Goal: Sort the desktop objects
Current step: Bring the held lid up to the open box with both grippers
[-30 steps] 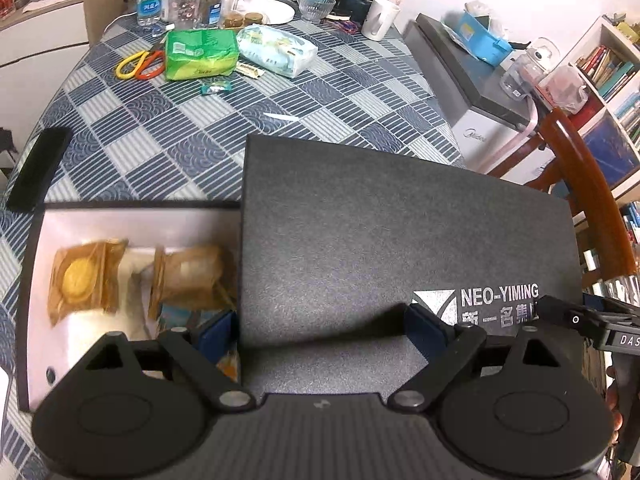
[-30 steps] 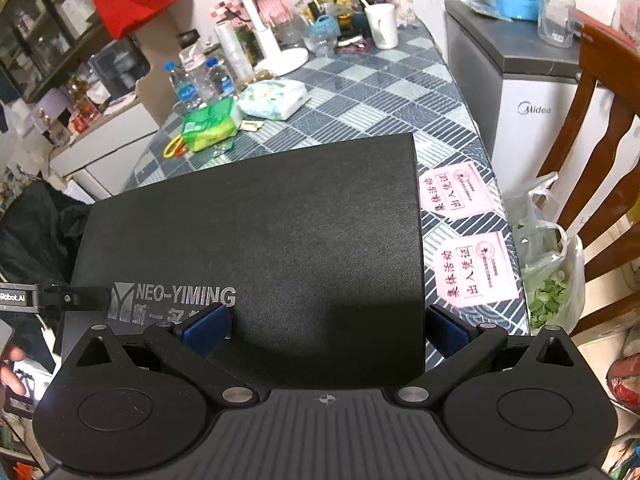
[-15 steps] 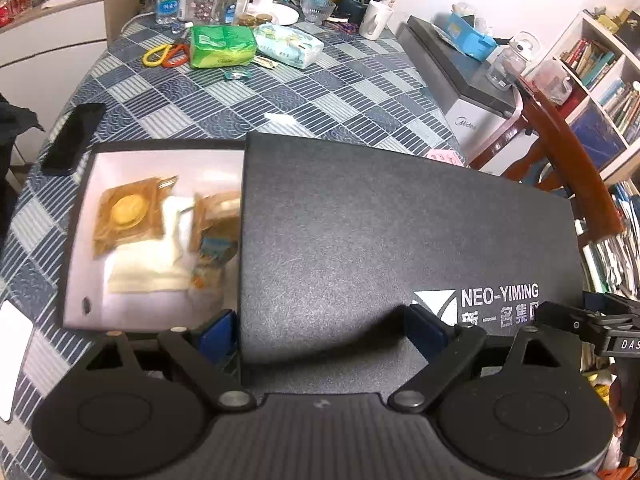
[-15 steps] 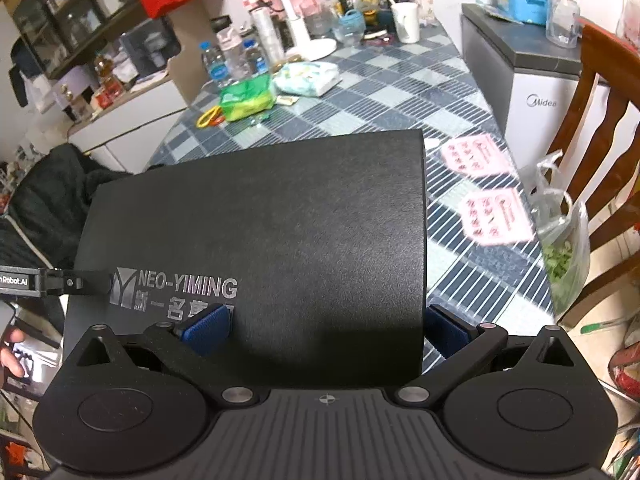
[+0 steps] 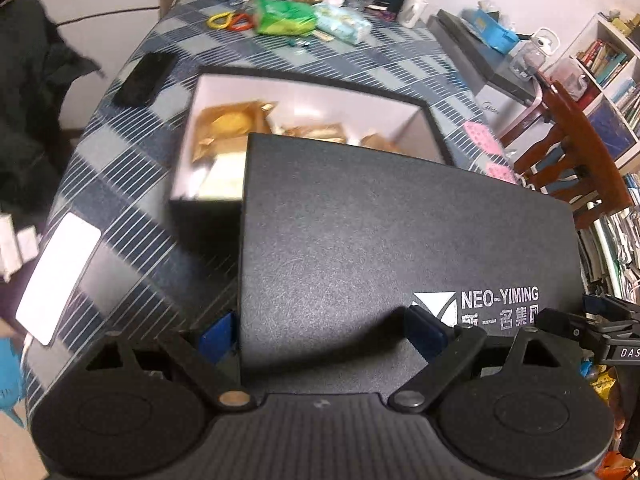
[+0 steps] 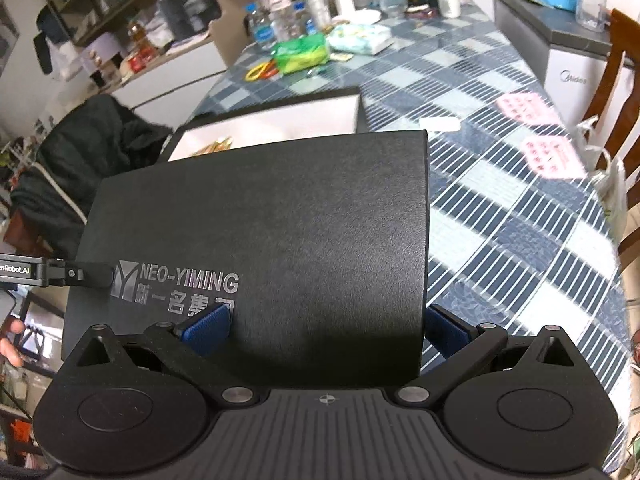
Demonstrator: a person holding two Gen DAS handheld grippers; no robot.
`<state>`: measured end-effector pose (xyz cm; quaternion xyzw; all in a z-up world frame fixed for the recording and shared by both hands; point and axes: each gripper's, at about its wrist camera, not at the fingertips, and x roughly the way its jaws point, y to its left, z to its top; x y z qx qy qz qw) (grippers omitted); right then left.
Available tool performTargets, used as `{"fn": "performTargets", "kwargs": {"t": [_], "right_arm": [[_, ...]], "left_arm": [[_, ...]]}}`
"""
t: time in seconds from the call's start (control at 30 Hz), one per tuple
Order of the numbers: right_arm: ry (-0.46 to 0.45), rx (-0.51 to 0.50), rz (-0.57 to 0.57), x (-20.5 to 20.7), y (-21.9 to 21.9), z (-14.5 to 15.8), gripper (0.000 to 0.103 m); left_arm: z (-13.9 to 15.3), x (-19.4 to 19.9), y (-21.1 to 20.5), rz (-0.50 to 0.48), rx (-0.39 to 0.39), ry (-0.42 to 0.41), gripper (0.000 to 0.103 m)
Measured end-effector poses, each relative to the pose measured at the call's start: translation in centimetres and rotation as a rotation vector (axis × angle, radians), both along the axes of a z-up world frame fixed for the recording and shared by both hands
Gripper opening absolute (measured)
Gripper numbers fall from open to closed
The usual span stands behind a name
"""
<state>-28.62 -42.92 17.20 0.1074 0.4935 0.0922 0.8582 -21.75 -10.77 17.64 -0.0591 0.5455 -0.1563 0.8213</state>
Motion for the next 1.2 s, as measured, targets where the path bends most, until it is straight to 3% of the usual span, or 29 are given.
{"fn": "performTargets", "kwargs": {"t": [0.37,0.97,1.2], "right_arm": [[0.072,0.005,0.026,-2.1,4.4,-2.9,0.103],[0.177,-0.025,0.022,-1.9,5.5,-9.3,0.103],[0.193,-0.046,0.026,-1.1,5.3,-10.6,0.103]], "left_arm": [[-3.0,-3.1,4.8,0.025,0.01,0.046,0.103],[-10.7,-3.0,5.5,0.042,0.007,0.137,0.103],[-12.3,-2.5,5.1,0.046,0.006,0.164,0.103]]}}
